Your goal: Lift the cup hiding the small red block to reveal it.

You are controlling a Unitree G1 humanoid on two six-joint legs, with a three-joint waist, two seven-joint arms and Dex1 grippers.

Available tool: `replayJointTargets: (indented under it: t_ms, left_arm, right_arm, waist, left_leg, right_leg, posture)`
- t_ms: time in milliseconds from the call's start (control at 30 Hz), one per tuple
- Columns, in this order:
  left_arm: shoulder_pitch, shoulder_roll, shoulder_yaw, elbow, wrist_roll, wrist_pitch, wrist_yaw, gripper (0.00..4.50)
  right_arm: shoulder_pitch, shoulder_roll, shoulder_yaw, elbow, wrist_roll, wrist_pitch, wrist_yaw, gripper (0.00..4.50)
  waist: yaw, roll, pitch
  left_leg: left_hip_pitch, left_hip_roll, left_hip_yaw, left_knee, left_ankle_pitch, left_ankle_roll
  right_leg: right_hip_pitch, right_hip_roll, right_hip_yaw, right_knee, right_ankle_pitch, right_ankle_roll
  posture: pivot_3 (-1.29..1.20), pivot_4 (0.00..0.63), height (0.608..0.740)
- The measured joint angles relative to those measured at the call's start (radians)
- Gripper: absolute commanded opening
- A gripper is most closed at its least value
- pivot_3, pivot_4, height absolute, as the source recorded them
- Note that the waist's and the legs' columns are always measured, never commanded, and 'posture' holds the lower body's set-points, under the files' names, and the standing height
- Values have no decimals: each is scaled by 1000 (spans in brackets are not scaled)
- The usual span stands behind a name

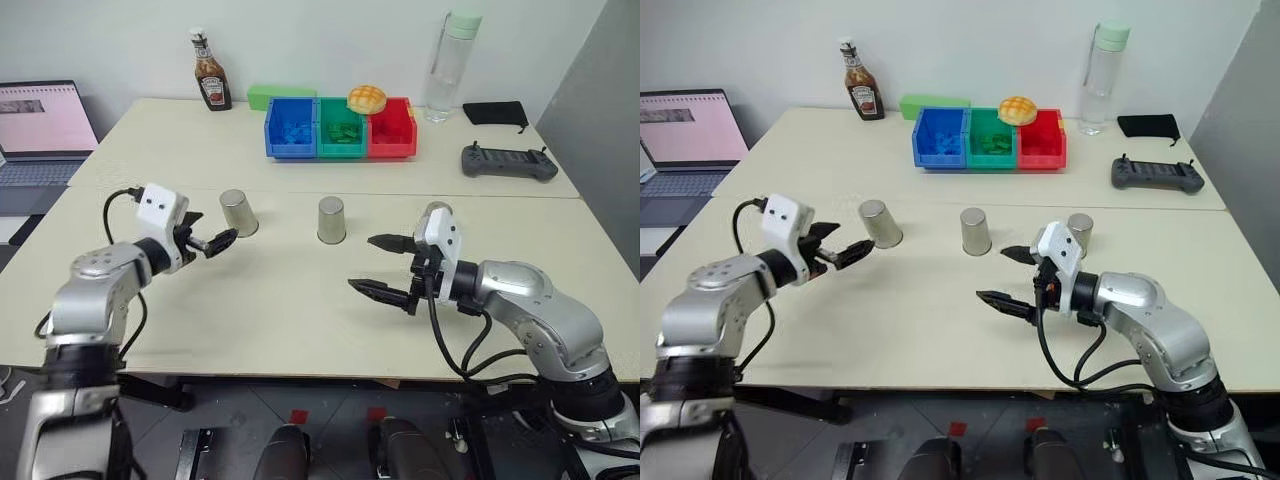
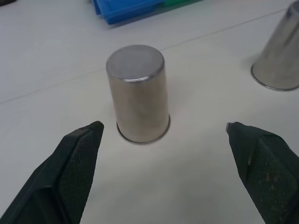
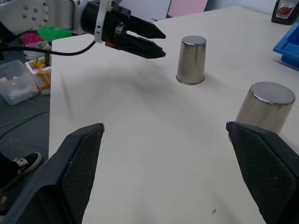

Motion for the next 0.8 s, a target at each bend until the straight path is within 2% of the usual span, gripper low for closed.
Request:
replayJointTargets:
  t_ms: [367, 800]
  left_arm:
    - [-191, -73, -31, 305, 59, -91, -1, 4500]
    - [-324, -136, -53, 580, 127, -200, 23, 4500]
  right_arm:
    - [-20, 14, 11, -46, 7, 84, -32, 4459]
    - [-37, 10, 18, -59, 9, 96, -29, 4459]
  waist:
    - [-1, 0, 0]
    - [-2, 0, 0]
  left_leg:
    - [-8, 0, 1, 1, 0, 0]
    - [-9, -1, 1, 2, 0, 0]
  right_leg:
    - [-8, 0, 0, 1, 3, -4]
    - [-8, -1, 0, 1, 4, -3]
  posture:
    - [0, 150, 740]
    - [0, 150, 740]
